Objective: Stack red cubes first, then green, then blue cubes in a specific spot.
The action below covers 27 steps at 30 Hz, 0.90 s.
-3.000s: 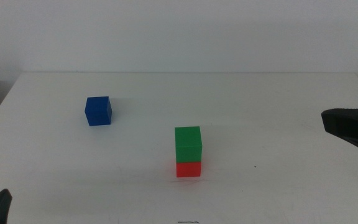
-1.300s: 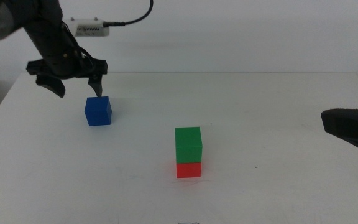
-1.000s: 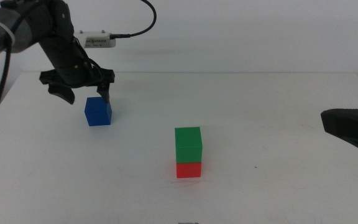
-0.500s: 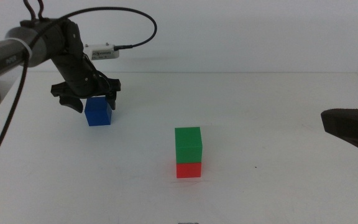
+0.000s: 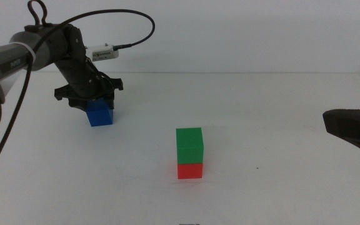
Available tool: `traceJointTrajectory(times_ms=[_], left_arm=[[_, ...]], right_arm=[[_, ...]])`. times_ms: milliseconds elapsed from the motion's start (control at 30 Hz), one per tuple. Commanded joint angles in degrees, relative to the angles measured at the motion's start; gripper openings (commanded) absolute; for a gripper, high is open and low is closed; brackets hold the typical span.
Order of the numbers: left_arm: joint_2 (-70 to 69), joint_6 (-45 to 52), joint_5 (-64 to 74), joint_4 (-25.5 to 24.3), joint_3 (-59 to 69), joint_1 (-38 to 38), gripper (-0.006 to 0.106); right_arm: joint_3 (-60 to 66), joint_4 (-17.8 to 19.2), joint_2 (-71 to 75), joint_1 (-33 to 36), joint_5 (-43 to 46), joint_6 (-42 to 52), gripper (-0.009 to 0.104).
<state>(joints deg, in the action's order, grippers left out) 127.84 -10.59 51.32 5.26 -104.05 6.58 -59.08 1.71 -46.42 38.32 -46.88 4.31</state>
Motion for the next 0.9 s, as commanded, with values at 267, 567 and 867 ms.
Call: traceJointTrajectory(times_ms=[267,567,867], left_arm=[[-13.6,3.2,7.5,-1.2,-1.7,1.1,-0.002],[-33.5,-10.3,5.8,-6.0,18.6,9.1,-0.002],[-35.3,-27.0,13.2,-17.3,14.9,25.3,-0.002]], right_arm=[[-1.6,0.5,0.3,-0.3,4.0,0.5,0.089],[-1.6,0.5,0.3,-0.3,4.0,0.5,0.089],[-1.6,0.5,0.3,-0.3,4.0,0.5,0.089]])
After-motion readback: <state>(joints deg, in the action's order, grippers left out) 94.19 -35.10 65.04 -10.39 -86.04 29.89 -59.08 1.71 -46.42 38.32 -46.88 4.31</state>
